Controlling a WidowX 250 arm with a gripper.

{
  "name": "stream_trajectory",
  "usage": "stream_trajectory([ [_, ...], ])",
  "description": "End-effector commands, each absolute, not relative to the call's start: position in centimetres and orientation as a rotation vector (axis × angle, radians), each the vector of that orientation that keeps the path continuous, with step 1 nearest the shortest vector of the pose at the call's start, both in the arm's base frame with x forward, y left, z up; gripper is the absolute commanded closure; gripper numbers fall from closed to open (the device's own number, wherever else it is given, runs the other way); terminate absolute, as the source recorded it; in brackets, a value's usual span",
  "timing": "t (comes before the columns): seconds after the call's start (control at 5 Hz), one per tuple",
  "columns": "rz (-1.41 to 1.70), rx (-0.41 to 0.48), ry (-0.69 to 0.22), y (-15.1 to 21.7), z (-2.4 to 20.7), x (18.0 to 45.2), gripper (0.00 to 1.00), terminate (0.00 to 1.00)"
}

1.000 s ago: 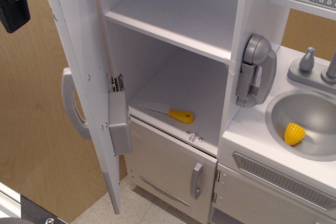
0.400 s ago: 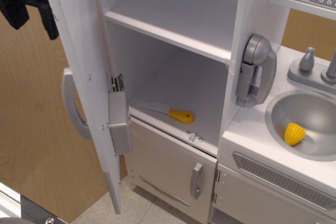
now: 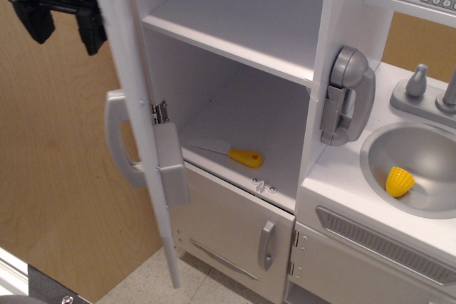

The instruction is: Close fridge

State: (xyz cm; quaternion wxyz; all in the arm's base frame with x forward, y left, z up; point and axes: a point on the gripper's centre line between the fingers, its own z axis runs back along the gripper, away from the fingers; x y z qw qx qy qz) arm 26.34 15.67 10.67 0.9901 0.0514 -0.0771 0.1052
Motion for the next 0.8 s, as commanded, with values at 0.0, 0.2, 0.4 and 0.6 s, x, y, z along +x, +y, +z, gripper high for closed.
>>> stream_trajectory([
  [0.0, 0.226, 0.117, -0.175, 13.0, 11.1, 28.6, 0.00, 0.00],
  [0.2, 0.241, 0.115, -0.172, 12.2, 10.9, 29.5, 0.00, 0.00],
  [0.4, 0.251, 0.115, -0.172, 11.8, 10.8, 30.3, 0.00, 0.00],
  [0.6, 0.271, 0.113, -0.178, 11.6, 10.6, 31.6, 0.00, 0.00],
])
